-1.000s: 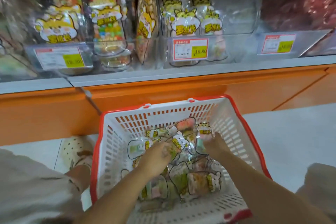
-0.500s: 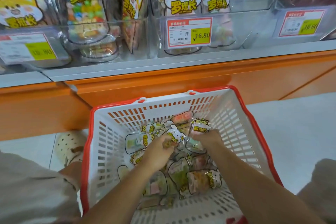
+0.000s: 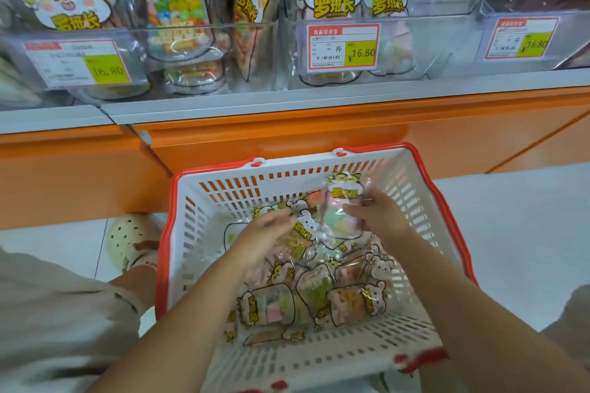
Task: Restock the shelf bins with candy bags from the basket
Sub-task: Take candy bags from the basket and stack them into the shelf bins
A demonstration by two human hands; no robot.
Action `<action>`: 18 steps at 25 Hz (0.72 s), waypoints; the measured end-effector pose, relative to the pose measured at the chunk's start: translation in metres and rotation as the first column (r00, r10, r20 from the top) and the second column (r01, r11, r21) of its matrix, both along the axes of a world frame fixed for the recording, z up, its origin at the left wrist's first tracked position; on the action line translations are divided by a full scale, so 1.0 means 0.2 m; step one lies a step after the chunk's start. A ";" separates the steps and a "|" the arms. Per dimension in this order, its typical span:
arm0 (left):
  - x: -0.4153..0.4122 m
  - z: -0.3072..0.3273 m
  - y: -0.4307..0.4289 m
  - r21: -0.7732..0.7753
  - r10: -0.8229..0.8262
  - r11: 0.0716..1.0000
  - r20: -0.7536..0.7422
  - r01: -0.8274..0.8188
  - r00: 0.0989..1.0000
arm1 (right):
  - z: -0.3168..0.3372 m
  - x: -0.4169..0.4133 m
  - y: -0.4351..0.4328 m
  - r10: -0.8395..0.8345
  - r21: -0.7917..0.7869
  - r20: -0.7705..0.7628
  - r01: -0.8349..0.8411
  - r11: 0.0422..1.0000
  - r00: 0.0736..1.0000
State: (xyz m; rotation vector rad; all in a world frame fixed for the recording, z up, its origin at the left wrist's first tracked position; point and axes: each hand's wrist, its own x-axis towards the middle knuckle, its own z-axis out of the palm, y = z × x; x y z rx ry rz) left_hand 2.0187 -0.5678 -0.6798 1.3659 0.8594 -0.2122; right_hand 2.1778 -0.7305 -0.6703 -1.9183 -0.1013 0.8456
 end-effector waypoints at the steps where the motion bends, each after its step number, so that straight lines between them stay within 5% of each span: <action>1: -0.02 0.02 0.01 -0.135 0.017 0.991 0.030 -0.013 0.999 | 0.00 -0.04 0.04 0.090 0.060 -0.111 -0.084 0.995 0.990; 4: -0.08 0.04 0.04 -0.276 0.055 0.960 0.015 -0.049 0.998 | -0.06 -0.22 0.17 0.267 0.125 -0.318 -0.239 0.963 0.910; 7: -0.16 0.00 0.10 -0.053 0.244 0.967 -0.072 -0.248 0.967 | -0.14 -0.29 0.24 0.310 -0.039 -0.239 -0.328 0.944 0.920; 9: -0.22 -0.04 0.17 0.113 0.354 0.933 -0.098 -0.343 0.930 | -0.22 -0.29 0.24 0.619 -0.334 -0.022 -0.590 0.735 0.785; 11: -0.24 -0.07 0.19 0.221 0.357 0.919 -0.117 -0.326 0.927 | -0.28 -0.35 0.23 0.855 -0.498 -0.047 -0.754 0.429 0.517; 13: -0.24 -0.08 0.19 0.271 0.352 0.911 -0.115 -0.311 0.929 | -0.33 -0.44 0.26 0.925 -0.627 -0.081 -0.741 0.242 0.371; 18: -0.23 -0.12 0.21 0.275 0.357 0.909 -0.126 -0.313 0.926 | -0.37 -0.56 0.33 0.870 -0.801 -0.113 -0.562 0.206 0.480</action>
